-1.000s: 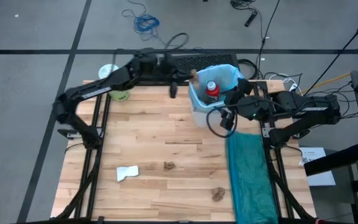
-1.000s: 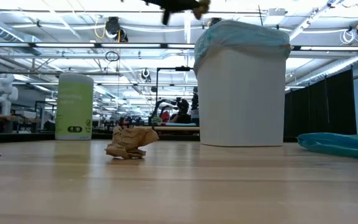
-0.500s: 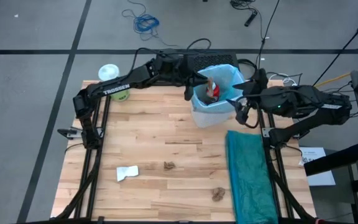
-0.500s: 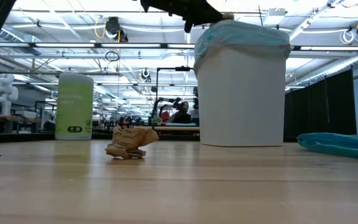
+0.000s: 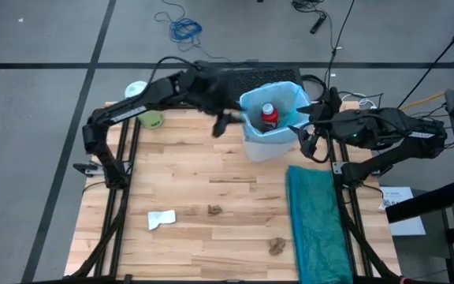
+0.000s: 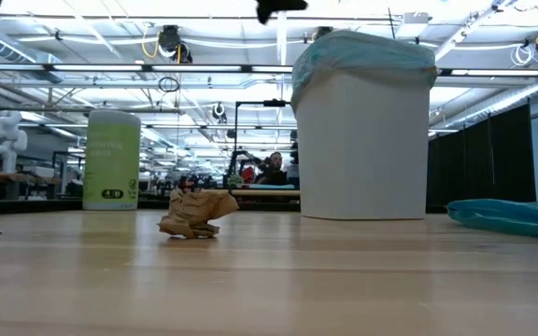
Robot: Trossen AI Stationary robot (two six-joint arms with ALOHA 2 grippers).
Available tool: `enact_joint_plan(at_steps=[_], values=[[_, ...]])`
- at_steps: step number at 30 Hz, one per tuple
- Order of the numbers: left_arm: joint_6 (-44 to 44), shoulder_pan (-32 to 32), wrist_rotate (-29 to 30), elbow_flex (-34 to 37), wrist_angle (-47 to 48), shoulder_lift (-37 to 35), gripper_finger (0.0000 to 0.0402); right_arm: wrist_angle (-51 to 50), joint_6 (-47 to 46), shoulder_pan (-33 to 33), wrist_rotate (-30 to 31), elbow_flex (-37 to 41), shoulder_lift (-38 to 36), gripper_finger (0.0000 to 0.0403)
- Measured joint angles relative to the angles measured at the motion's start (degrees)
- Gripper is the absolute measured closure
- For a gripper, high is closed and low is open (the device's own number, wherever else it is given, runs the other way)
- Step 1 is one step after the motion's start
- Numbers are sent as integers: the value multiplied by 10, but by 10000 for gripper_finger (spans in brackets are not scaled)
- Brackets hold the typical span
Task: Place trash/remove bag and relplace
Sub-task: Put the white paper trash into the trash bin
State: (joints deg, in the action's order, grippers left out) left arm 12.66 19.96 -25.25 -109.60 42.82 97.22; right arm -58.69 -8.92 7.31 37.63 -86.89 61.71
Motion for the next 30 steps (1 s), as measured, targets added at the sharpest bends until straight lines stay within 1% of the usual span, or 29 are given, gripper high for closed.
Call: enact_joint_plan(at_steps=[4,6,8,10,12,15,18,22,24,26,30], values=[[2,-43,25,-7,153,-25,234,-12,-16,0,-3,0,0,147],[-3,-72,48,-8,219,-30,234,-15,-22,2,-8,0,0,147],[-23,-103,81,-8,285,-35,234,-17,-22,6,-28,0,0,147],[-54,-134,119,-7,334,-33,234,-20,-17,14,-47,0,2,147],[-70,-160,152,-7,361,-32,234,-31,-17,27,-51,0,7,147],[-91,-194,200,-7,363,-31,234,-39,-39,47,-51,10,12,148],[-106,-218,242,-7,364,-35,234,-45,-79,65,-50,25,16,159],[-134,-231,267,5,369,-48,234,-47,-124,110,-49,57,16,185],[-149,-235,269,30,367,-58,234,-46,-146,139,-50,78,17,196],[-165,-240,267,69,351,-72,234,-40,-173,166,-50,101,19,202],[-192,-253,245,179,277,-116,234,-8,-221,215,-50,154,20,202]])
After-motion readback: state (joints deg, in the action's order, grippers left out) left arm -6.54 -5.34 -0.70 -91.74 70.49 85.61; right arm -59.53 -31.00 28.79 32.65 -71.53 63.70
